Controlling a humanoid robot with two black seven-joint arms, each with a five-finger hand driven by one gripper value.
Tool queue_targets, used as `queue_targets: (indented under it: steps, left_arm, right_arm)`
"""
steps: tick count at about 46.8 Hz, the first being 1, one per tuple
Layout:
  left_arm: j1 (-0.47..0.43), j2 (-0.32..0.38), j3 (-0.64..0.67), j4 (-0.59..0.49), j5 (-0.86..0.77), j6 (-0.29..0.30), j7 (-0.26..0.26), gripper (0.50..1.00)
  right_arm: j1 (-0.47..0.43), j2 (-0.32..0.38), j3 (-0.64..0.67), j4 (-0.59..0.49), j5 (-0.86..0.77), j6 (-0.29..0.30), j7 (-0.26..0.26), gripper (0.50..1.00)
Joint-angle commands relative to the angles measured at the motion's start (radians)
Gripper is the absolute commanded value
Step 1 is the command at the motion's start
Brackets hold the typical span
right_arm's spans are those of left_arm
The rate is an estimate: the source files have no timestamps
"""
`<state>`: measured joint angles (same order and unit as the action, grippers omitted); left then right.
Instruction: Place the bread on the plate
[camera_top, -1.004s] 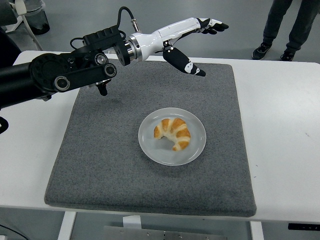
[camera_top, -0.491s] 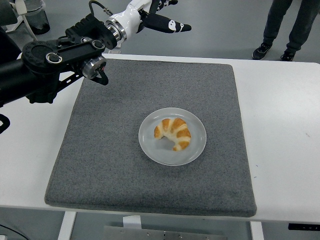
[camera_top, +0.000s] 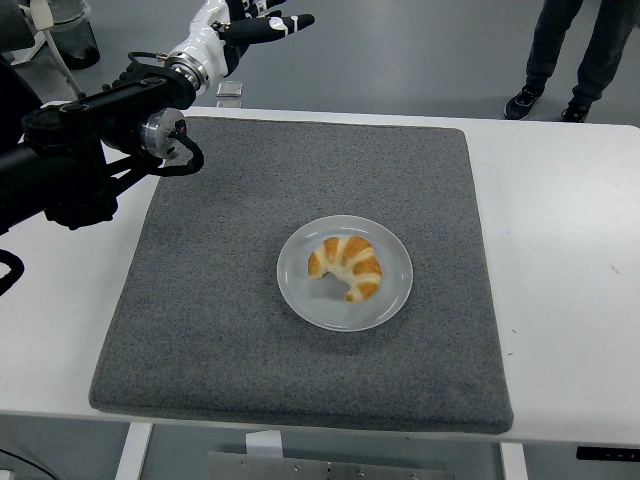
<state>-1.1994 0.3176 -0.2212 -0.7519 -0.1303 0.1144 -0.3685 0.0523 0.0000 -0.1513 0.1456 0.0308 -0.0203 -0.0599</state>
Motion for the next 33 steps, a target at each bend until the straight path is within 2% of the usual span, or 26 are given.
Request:
queue_targets:
  steps: [1, 7, 23, 33]
  left_arm:
    - [0.047, 0.000, -0.088, 0.020, -0.017, -0.005, 0.007, 0.994]
    - [0.110, 0.000, -0.208, 0.037, -0.018, -0.021, 0.014, 0.994]
    - [0.244, -0.008, -0.406, 0.057, -0.020, -0.021, 0.023, 0.994]
    - [0.282, -0.008, -0.487, 0.055, -0.061, -0.018, 0.022, 0.994]
  right_arm:
    - [0.000, 0.000, 0.001, 0.000, -0.002, -0.001, 0.000, 0.930]
    - [0.000, 0.000, 0.002, 0.000, -0.002, -0.003, 0.000, 0.930]
    - [0.000, 0.000, 0.001, 0.000, 0.003, -0.003, 0.000, 0.932]
    - [-0.002, 0.000, -0.002, 0.000, 0.000, 0.002, 0.000, 0.932]
